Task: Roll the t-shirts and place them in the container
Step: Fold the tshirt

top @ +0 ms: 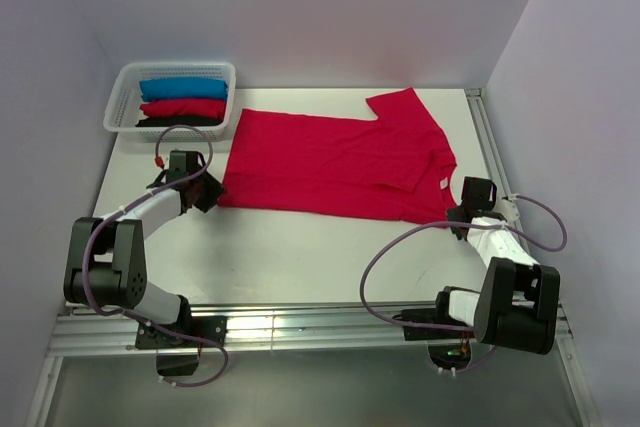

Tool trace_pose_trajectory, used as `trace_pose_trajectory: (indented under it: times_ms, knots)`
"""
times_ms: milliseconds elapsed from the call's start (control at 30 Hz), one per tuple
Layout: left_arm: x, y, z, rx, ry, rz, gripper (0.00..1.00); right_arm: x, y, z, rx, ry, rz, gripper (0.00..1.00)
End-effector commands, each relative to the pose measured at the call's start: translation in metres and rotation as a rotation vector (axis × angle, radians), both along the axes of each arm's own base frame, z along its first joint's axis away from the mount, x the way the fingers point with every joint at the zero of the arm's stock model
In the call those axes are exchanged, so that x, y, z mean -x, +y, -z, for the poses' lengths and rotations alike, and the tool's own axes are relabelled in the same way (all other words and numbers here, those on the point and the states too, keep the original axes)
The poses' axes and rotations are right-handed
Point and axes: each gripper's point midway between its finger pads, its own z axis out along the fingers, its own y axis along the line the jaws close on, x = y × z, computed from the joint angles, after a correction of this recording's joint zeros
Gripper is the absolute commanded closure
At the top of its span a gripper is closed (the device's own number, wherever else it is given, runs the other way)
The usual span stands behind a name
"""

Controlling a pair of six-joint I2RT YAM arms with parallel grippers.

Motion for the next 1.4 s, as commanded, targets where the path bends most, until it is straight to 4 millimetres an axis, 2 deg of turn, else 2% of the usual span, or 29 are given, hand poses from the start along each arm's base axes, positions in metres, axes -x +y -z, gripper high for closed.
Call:
trace_pose_trajectory:
  times_ms: [0, 300, 467, 700, 833, 933, 967, 1200, 1367]
  knots:
    - [0.001, 0.005, 0.002, -0.022, -0.003, -0.021, 0.56, 0.003, -0.015, -0.002, 0.061, 0.017, 0.019, 0.97]
    - [0.013, 0.003, 0.009, -0.013, 0.021, -0.021, 0.59, 0.001, -0.014, 0.002, 0.050, 0.025, -0.008, 0.97]
    - [0.022, 0.000, 0.013, 0.007, 0.014, -0.019, 0.56, -0.001, -0.013, 0.002, 0.044, 0.019, -0.015, 0.97]
    - [0.018, -0.011, 0.021, 0.022, 0.032, 0.002, 0.57, -0.002, -0.012, 0.000, 0.039, 0.011, -0.023, 0.96]
    - [0.013, -0.008, 0.028, -0.004, 0.056, -0.027, 0.69, -0.001, -0.011, 0.000, 0.038, 0.009, -0.023, 0.97]
    - [0.011, 0.000, 0.030, -0.032, 0.062, -0.066, 0.85, 0.000, -0.011, -0.001, 0.042, 0.010, -0.029, 0.97]
    - [0.011, 0.001, 0.028, -0.035, 0.060, -0.071, 0.99, 0.000, -0.011, -0.001, 0.043, 0.012, -0.029, 0.97]
    - [0.019, 0.010, 0.016, -0.059, 0.036, -0.114, 1.00, 0.013, -0.014, 0.002, 0.062, 0.116, -0.050, 0.97]
    - [0.033, 0.013, 0.013, -0.065, 0.039, -0.115, 1.00, 0.022, -0.015, -0.008, 0.065, 0.103, -0.015, 0.93]
